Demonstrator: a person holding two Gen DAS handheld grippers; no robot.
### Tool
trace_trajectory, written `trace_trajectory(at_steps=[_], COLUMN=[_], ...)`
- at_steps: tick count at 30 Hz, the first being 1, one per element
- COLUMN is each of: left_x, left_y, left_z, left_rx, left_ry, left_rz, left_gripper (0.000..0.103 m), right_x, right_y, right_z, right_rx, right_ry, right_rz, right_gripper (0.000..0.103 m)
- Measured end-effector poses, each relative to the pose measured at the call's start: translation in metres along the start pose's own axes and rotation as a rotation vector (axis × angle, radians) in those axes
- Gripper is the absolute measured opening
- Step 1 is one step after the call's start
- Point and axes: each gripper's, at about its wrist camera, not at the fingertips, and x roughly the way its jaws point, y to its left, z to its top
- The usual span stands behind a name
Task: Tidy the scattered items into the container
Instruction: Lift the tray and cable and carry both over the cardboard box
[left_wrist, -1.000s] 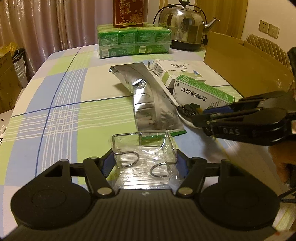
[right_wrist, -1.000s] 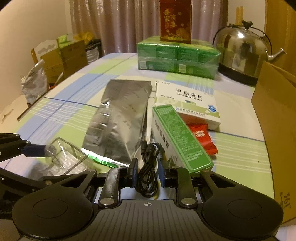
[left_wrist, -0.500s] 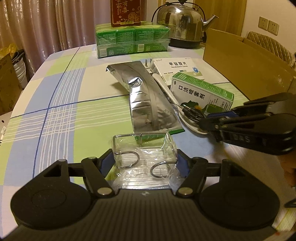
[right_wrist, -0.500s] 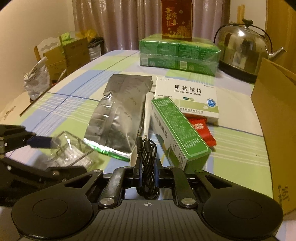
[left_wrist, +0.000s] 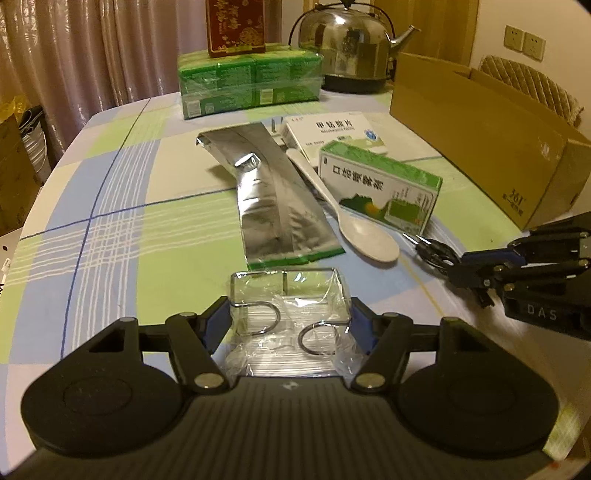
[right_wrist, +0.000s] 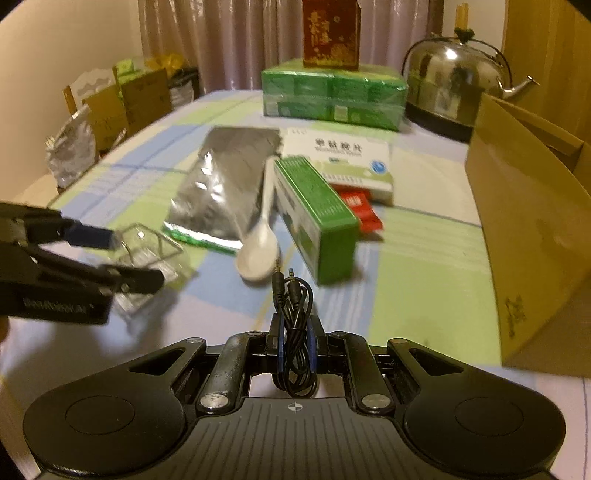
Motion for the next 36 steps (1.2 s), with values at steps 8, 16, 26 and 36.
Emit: trace_trajectory(at_steps=[8,16,26,36], left_x=[0.010,0.013,0.001,-0.028], left_y=[-0.003,-0.004,-0.008,-0.029], left_z=[0.000,-0.001,-0.003,0.005], left_rx=[0.005,0.009,-0.027,-0.031], left_ry=[0.012,0.009,0.014,-0.001], left_rz=[0.023,0.025,0.008,0.002], left_gripper=[0.069,0.061,0.061,0.061], right_x=[0.004,0.009,0.005,-0.035], right_y=[0.002,0.004,0.005,-0.003], right_z=[-0.002,-0.003,0.003,0.008], right_rx=[-0.035,-0.059,-0.065,-0.019], right_ry=[-0.001,-0.004,-0.013,-0.056], right_rz=[-0.006,-0.014,0.006,0.001], right_gripper=[0.010,0.019,0.016,0.015])
